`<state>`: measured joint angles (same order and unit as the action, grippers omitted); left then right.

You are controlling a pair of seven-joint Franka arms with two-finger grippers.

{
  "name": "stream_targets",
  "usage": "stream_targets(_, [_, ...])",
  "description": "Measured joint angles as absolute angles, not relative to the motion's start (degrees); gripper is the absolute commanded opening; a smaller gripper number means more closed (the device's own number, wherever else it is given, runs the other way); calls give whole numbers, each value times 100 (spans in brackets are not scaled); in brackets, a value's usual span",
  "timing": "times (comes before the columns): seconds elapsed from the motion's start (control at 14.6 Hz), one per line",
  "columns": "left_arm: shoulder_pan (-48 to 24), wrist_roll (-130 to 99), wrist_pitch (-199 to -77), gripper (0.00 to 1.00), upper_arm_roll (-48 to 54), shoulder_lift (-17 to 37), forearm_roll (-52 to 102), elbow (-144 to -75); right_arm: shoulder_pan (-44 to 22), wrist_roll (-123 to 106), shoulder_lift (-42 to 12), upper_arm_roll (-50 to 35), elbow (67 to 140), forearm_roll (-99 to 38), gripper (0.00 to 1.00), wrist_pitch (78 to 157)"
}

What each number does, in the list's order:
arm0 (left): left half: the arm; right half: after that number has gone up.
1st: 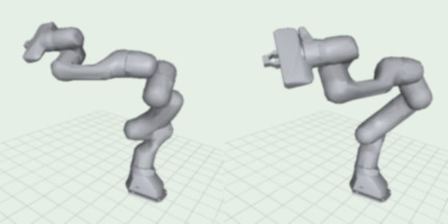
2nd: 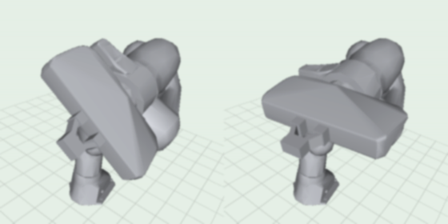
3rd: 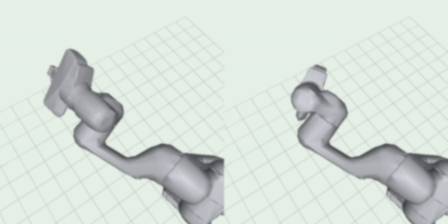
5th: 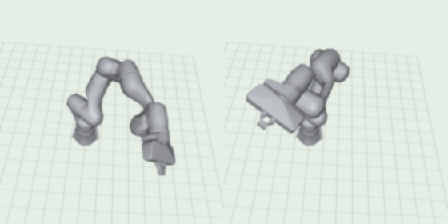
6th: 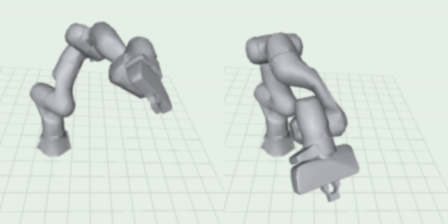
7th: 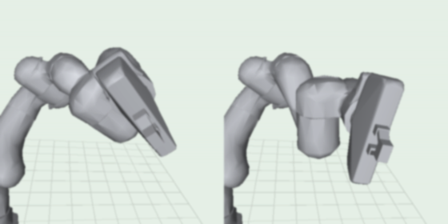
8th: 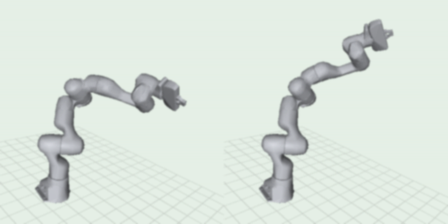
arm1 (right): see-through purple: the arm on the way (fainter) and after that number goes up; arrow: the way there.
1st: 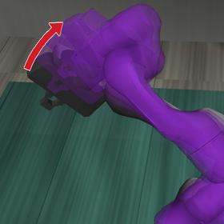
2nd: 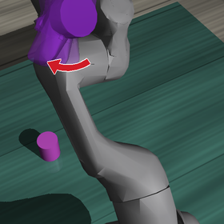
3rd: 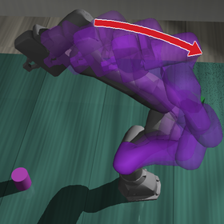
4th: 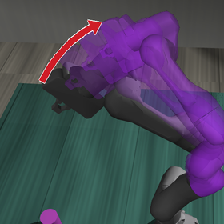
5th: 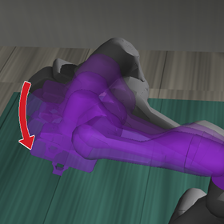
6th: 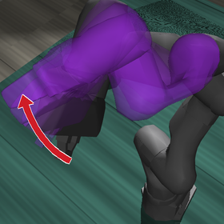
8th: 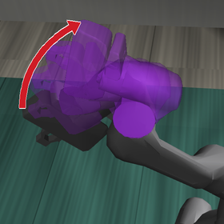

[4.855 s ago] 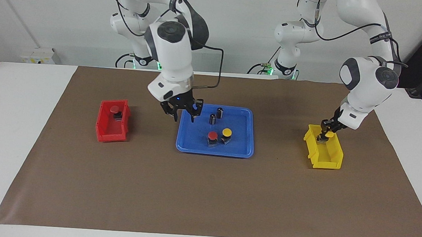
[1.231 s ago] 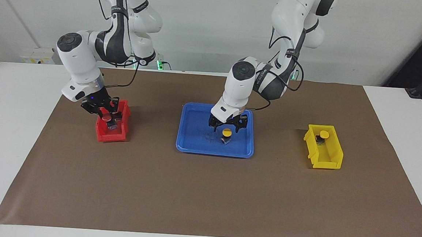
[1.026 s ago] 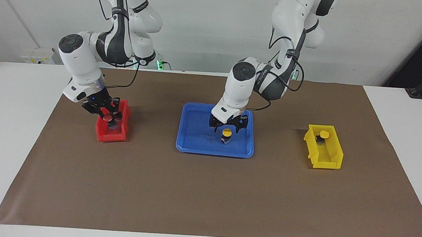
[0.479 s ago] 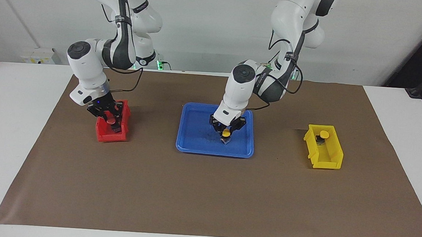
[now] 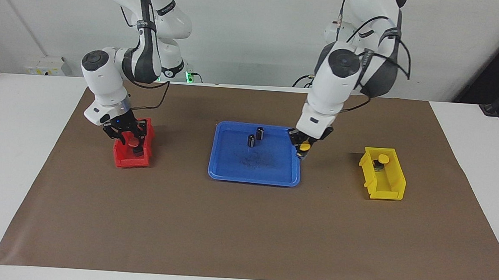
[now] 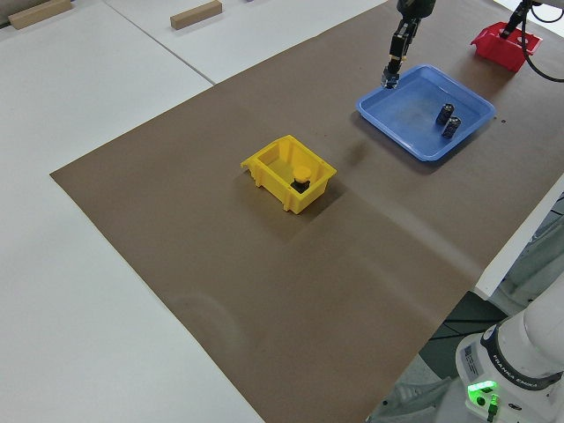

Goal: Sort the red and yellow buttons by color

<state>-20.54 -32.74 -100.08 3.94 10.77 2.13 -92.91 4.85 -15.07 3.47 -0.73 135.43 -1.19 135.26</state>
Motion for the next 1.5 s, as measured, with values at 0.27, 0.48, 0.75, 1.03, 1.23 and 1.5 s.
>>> stream_targets(0.27, [-517,-1212,-9722,1,340,956,230,-9368,470,-1484,340,-98,12301,-127,100,12035])
stream_targets(0.48, [-16,-703,-9985,2,335,955,259,-9590,460,-1104,355,-138,11184,-134,100,10789])
stream_targets(0.75, [89,-702,-10928,2,346,947,260,-10282,463,-414,369,-141,9991,-134,100,9325])
stream_targets(1.03, [219,-565,-11510,2,345,948,260,-10678,530,-85,366,-52,9395,-102,100,8644])
stream_targets(1.23, [276,-499,-11975,2,345,953,260,-10949,795,-83,317,2,9366,-68,100,8652])
stream_targets(1.5, [276,-493,-12766,6,355,1048,260,-11525,502,-83,189,300,9366,49,100,8652])
